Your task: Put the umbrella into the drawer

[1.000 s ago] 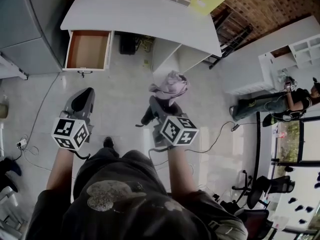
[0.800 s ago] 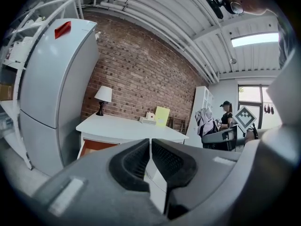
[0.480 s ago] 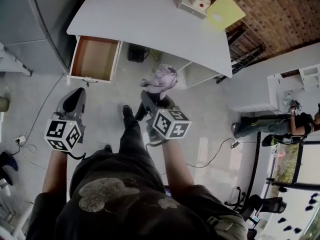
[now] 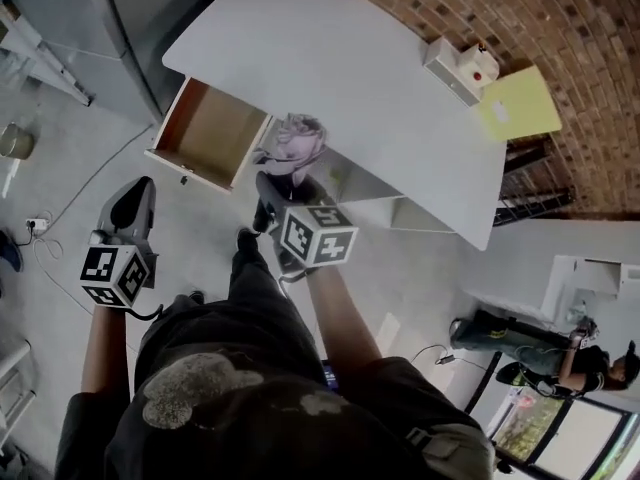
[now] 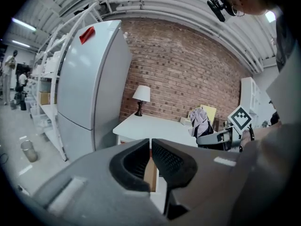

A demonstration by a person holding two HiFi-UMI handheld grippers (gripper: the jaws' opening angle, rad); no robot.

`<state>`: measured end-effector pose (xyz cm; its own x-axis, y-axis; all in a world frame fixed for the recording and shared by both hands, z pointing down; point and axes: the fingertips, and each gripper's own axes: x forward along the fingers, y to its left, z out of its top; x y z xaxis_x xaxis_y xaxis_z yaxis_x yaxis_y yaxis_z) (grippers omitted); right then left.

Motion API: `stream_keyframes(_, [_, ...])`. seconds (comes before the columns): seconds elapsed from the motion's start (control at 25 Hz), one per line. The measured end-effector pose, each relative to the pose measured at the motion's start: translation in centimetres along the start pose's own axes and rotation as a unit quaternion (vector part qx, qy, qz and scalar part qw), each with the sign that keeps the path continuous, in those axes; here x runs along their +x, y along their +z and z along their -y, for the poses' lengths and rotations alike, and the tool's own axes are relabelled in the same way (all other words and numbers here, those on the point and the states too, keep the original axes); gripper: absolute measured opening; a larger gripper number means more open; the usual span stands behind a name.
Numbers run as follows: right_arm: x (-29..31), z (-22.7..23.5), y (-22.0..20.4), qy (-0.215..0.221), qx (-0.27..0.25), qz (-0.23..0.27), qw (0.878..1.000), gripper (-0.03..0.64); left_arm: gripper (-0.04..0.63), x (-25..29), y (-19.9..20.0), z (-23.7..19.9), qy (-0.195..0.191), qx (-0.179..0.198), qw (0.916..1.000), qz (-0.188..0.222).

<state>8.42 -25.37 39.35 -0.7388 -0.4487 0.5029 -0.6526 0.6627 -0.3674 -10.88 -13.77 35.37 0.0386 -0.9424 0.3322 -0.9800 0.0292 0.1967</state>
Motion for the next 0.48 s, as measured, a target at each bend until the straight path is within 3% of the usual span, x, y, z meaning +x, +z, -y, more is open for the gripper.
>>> stream_keyframes(0.24, [7.4,-0.4,1.3,0.093,-0.048,-0.062,0.993,0.235,0.025,1.6,0.1,-2.0,0.102,-0.036,0.9941,0.013])
stream_keyframes(0.48, [13.7,-2.7,-0.8,0.175,-0.094,-0.127,0.972,0.235,0.025,0.4,-2.3,-4.0,0.2,-0.08,0.9764,0.014])
